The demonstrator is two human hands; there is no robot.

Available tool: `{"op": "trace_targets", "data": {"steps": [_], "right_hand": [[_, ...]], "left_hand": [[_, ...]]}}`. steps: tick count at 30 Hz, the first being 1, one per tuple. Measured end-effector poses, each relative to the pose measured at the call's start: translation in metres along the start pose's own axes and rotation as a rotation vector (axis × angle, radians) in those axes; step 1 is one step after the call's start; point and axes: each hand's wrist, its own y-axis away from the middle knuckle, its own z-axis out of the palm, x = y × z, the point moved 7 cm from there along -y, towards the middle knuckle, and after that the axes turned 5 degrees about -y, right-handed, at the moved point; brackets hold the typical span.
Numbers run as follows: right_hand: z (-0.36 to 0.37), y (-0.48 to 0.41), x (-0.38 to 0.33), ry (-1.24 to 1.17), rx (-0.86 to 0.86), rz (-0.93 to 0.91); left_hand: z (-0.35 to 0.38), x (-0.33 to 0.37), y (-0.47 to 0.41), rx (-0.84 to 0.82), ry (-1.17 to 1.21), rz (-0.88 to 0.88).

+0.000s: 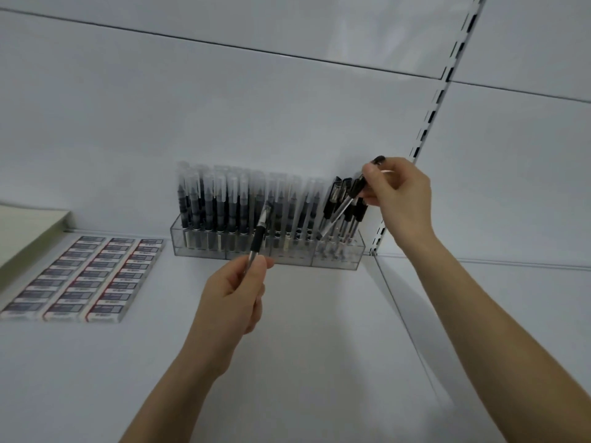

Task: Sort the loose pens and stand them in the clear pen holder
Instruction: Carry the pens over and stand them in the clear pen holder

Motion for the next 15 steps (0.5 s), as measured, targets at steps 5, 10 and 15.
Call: {"op": "trace_targets", "data": {"steps": [5, 10, 15], "right_hand": [[0.016, -0.003, 0.001, 0.083, -0.046, -0.071], [0.022, -0.007, -0.002, 0.160, -0.063, -0.130], [0.031, -0.005, 0.012, 0.230, -0.113, -0.110]], "left_hand": [[-0.005, -0.003, -0.001, 0.010, 0.000, -0.014], [-0.008, -0.005, -0.003, -0.003, 0.007, -0.032], [-0.007, -0.006, -0.005, -0.018, -0.010, -0.037]]}}
